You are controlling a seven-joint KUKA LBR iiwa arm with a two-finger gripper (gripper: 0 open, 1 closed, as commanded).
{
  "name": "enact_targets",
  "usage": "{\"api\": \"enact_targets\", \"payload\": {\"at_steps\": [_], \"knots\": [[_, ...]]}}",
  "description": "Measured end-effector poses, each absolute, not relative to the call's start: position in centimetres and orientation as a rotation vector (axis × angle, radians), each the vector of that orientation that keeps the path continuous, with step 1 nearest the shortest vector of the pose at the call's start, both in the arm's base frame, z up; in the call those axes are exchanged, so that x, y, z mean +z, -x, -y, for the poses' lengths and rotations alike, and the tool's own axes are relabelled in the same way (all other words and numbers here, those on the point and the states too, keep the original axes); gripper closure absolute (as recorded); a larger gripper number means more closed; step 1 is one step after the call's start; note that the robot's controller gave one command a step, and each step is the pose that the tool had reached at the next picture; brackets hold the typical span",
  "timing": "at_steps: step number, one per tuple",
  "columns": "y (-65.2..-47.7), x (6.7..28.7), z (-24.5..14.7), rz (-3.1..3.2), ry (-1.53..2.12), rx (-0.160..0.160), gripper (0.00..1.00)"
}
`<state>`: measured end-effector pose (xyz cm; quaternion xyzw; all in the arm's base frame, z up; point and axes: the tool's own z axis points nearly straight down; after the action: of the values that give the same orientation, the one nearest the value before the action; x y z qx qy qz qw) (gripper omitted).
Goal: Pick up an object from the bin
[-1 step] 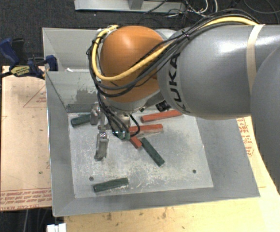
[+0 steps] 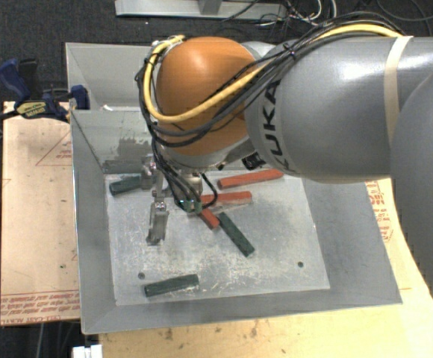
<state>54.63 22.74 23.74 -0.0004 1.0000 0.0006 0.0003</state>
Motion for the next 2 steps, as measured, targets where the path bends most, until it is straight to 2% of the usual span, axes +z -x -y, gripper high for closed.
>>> {"api": "enact_targets", "payload": {"at_steps": [1, 2], "knots": [[-53.3, 19.7, -22.8, -3.134, 0.025, 0.006, 0.0], [-49.0, 15.5, -22.1, -3.14, 0.092, 0.002, 0.0]]}}
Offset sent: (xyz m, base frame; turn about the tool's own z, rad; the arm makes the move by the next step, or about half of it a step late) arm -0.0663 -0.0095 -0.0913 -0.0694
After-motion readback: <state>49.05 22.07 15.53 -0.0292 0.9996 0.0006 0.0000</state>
